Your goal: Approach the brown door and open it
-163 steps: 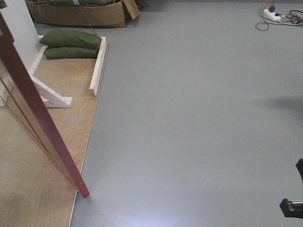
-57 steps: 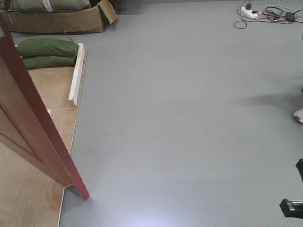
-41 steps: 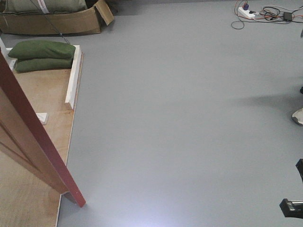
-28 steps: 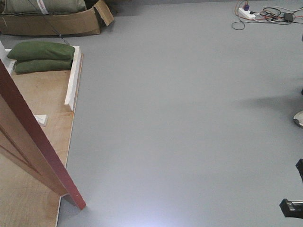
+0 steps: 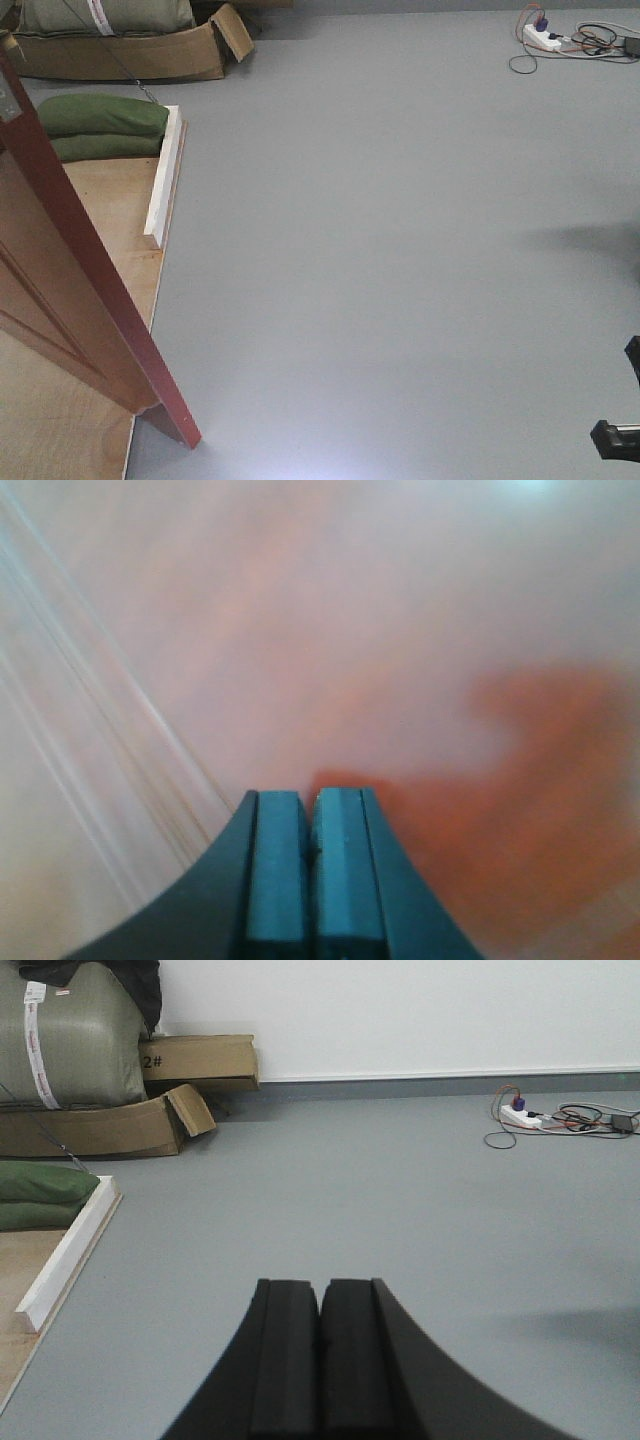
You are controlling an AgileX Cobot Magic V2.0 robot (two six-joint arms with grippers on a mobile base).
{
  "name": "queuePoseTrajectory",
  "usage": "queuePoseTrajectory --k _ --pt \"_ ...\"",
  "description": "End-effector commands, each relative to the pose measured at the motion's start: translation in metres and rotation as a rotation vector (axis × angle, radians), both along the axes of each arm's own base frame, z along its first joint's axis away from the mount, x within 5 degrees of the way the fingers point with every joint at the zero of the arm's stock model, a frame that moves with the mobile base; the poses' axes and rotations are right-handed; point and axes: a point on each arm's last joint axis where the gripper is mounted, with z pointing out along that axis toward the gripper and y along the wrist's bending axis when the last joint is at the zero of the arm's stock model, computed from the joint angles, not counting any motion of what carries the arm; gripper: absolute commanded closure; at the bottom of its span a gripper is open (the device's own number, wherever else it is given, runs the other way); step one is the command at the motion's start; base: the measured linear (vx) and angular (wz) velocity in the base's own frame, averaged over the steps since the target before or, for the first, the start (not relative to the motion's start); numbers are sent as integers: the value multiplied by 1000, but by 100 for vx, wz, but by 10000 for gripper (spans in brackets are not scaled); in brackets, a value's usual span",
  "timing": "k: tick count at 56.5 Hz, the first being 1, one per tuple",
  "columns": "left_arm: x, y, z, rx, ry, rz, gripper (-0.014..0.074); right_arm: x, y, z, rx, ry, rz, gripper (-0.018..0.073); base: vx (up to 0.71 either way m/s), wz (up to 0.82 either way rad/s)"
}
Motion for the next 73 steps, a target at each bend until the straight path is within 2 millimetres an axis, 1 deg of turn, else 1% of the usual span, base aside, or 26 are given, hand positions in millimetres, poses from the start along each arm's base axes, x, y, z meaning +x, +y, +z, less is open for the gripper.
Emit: queuePoseTrajectory --k 1,73 --pt "-16 -15 30 4 -112 -2 603 1 -1 6 -5 -87 -6 559 14 5" --pt "-16 -15 30 4 -112 -2 603 1 -1 6 -5 -87 -6 559 13 0"
